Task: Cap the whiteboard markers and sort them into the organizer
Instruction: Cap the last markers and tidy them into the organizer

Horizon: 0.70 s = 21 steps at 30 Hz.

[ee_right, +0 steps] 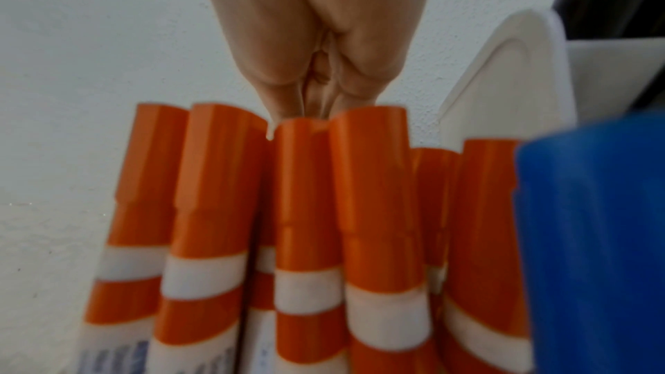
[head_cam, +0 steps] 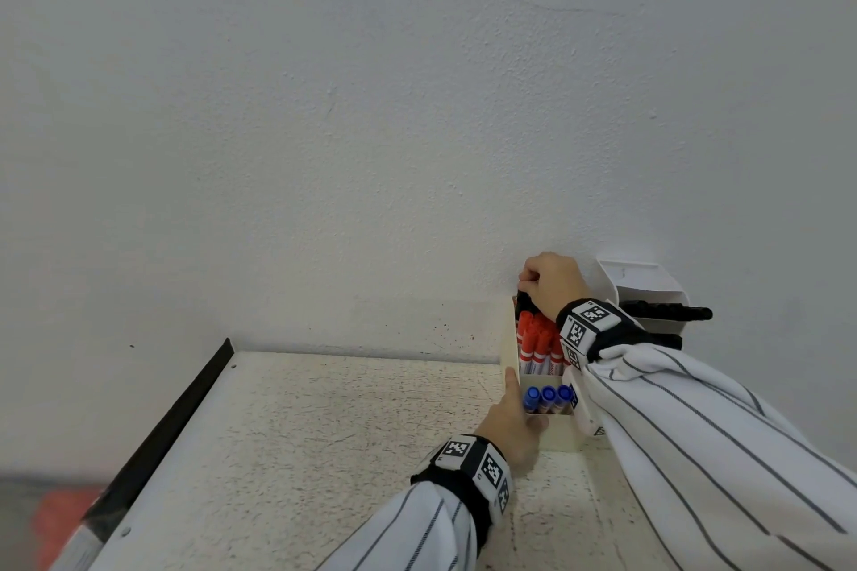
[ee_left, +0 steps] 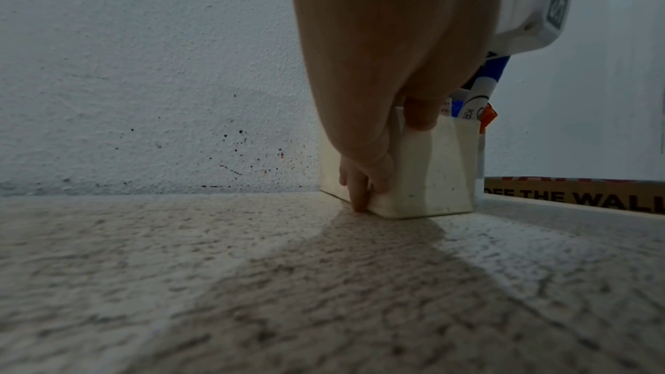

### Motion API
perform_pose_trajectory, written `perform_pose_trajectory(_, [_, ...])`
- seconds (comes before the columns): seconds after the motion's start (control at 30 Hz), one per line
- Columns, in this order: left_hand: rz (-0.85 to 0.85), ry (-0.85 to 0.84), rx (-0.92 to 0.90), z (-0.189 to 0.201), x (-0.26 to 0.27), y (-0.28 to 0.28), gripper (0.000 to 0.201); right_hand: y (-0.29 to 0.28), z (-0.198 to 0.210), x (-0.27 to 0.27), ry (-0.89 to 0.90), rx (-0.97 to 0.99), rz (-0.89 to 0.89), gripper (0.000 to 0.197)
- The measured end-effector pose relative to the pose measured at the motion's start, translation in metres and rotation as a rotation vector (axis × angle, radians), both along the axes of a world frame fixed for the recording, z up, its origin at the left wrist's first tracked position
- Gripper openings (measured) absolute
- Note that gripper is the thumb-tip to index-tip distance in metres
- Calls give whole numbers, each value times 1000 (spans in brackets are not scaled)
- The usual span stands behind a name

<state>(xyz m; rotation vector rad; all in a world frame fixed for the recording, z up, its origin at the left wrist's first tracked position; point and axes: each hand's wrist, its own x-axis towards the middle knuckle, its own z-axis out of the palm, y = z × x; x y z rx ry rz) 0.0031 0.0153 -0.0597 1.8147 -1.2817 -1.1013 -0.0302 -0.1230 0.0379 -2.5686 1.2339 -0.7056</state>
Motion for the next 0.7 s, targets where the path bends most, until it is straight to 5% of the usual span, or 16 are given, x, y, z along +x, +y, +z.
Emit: perform_pose_trajectory(0.7, [12,-15,-10,-4,0,-3,78,11,7,-6,346,120,9,38])
